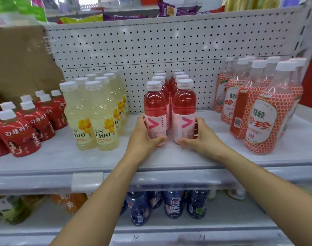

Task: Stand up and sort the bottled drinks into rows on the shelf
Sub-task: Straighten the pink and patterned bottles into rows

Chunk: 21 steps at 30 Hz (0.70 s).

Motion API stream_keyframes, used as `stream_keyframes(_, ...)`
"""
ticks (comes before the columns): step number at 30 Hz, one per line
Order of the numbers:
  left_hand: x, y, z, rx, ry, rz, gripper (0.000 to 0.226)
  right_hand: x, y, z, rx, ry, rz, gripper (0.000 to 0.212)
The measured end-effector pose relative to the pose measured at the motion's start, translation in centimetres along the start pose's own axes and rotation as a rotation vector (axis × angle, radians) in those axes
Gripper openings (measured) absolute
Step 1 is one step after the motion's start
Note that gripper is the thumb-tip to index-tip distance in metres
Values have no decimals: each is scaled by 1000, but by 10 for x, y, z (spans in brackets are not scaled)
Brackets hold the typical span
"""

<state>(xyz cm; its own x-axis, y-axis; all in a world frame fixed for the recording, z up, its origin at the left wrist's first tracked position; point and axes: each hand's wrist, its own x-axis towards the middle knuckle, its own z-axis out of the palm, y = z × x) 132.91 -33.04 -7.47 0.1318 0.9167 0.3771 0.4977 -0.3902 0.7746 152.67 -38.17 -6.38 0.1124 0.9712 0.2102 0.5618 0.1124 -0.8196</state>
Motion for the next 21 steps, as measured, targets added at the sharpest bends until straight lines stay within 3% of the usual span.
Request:
stream_keyframes(3, -15, 13, 0, 126, 199, 82, 97, -24, -9, -10, -55, 75, -31, 89)
stream_keyframes(6, -39, 36, 11, 134, 381, 347, 74, -57, -8, -32, -132, 280, -222, 66)
stream_keyframes(9, -56, 56, 39, 46, 229, 486, 58, -79, 5, -61, -193, 424, -342, 43)
stream_keyframes(13, -61, 86, 82, -46, 22, 481, 54, -89, 24, -94, -244, 611, -445, 29)
stream_keyframes(18, -51, 133, 140, -97, -90, 364, 83, -71, 54, -150, -25, 790, -316, 42)
stream_keyframes(21, -48, 157, 176, -78, -39, 285, 106, -45, 70, -183, 87, 657, -105, 64)
